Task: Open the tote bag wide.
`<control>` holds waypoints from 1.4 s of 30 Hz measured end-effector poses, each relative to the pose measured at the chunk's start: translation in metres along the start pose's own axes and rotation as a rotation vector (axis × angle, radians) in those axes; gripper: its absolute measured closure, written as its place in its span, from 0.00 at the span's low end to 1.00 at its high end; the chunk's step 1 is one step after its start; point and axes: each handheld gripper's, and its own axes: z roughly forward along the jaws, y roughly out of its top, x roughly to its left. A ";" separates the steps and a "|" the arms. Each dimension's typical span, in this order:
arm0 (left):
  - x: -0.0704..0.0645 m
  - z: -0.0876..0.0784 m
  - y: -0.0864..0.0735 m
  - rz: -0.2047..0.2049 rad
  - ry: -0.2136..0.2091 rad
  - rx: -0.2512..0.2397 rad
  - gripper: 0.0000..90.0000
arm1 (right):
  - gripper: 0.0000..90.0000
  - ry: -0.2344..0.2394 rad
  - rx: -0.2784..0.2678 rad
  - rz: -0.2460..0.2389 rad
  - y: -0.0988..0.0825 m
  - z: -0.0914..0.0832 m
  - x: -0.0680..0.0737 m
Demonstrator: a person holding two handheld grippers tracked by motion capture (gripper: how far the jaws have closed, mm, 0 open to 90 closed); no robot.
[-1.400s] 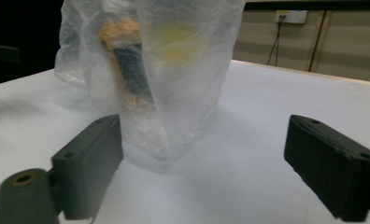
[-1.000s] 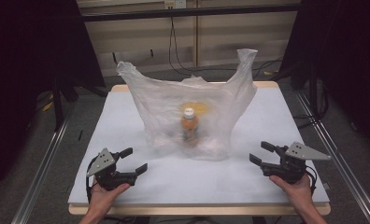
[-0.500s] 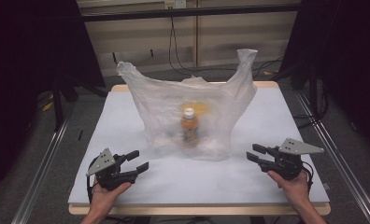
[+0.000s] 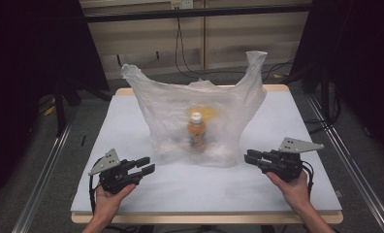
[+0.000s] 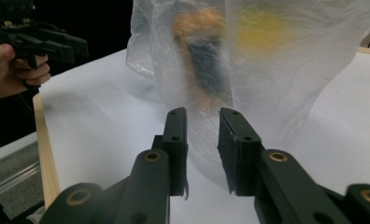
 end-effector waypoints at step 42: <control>0.017 0.040 0.108 0.110 -0.091 -0.087 1.00 | 1.00 0.063 -0.105 -0.151 0.134 0.038 0.014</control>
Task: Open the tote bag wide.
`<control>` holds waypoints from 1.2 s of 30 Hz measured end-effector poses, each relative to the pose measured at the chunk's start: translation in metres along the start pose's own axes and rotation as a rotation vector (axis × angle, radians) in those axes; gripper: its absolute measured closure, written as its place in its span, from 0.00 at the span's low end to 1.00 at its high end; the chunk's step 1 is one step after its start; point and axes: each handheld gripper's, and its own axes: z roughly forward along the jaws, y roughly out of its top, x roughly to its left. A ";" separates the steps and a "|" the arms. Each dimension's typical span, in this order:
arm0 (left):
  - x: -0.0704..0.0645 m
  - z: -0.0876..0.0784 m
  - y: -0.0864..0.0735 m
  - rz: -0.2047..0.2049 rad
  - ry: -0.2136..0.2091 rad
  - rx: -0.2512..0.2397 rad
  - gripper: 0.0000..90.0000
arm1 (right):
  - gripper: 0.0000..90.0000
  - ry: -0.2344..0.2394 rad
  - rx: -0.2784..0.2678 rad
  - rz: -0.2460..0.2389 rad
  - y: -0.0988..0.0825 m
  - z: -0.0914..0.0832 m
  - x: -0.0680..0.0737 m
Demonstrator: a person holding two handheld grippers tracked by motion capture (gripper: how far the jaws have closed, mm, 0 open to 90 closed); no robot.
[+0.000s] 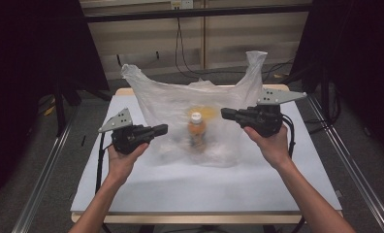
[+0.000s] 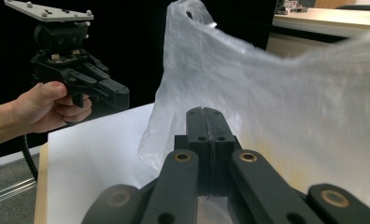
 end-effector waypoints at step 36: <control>0.055 0.056 0.111 0.029 0.048 0.019 1.00 | 1.00 -0.133 0.177 -0.025 0.083 0.061 -0.032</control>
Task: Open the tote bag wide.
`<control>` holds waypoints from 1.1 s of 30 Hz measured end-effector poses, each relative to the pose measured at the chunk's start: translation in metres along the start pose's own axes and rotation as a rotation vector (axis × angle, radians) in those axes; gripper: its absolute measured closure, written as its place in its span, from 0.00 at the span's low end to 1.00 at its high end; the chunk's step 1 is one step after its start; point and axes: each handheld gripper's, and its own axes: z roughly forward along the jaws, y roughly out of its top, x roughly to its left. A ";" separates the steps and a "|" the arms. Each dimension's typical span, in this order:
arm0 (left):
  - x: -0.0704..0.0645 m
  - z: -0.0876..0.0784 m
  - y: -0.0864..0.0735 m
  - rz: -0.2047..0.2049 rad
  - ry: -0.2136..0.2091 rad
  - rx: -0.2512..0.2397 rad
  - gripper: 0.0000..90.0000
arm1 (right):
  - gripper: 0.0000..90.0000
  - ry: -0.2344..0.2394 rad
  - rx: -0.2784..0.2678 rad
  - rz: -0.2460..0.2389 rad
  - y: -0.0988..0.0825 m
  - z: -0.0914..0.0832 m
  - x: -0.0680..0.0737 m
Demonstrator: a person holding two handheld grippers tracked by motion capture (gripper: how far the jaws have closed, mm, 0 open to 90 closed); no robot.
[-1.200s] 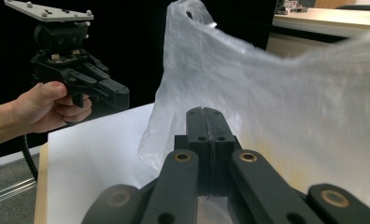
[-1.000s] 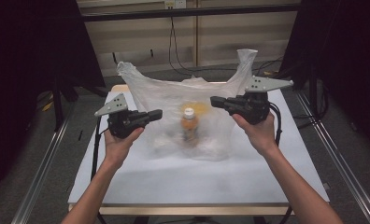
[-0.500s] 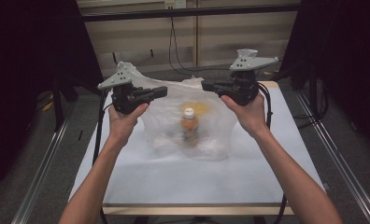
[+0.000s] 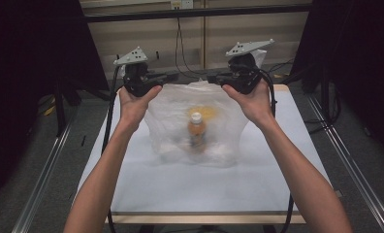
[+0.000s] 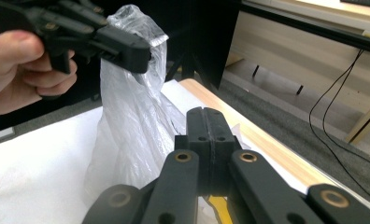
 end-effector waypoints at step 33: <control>-0.022 0.026 -0.084 0.003 -0.074 0.231 1.00 | 1.00 0.099 0.125 0.080 -0.095 0.050 0.009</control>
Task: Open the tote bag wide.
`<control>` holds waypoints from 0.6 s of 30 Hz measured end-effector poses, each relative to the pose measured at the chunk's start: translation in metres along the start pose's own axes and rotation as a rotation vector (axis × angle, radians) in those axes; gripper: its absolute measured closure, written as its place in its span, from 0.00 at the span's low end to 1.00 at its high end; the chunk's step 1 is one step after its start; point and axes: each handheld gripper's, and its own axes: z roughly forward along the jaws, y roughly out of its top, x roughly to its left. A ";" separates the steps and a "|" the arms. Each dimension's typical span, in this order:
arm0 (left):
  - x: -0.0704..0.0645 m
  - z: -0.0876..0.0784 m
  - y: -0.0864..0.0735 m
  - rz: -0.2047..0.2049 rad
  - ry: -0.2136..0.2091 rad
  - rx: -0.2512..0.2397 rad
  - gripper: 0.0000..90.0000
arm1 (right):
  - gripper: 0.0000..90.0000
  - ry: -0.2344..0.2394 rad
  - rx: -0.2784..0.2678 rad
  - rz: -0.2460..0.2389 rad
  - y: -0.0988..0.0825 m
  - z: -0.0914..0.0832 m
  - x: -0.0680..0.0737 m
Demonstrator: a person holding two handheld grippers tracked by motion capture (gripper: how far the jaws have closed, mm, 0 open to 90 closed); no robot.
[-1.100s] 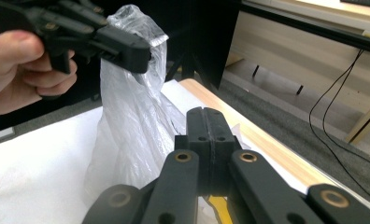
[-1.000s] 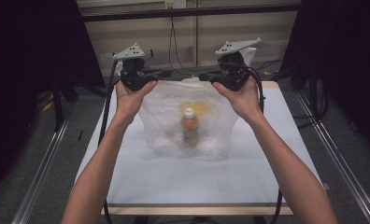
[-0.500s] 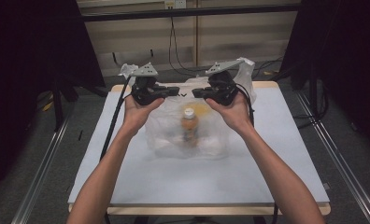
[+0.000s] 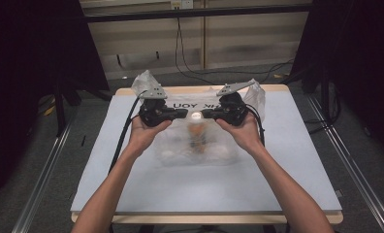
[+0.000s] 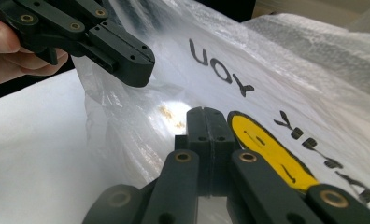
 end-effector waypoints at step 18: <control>0.001 0.019 -0.048 -0.050 -0.010 0.090 1.00 | 1.00 -0.015 0.035 0.029 -0.038 0.007 -0.010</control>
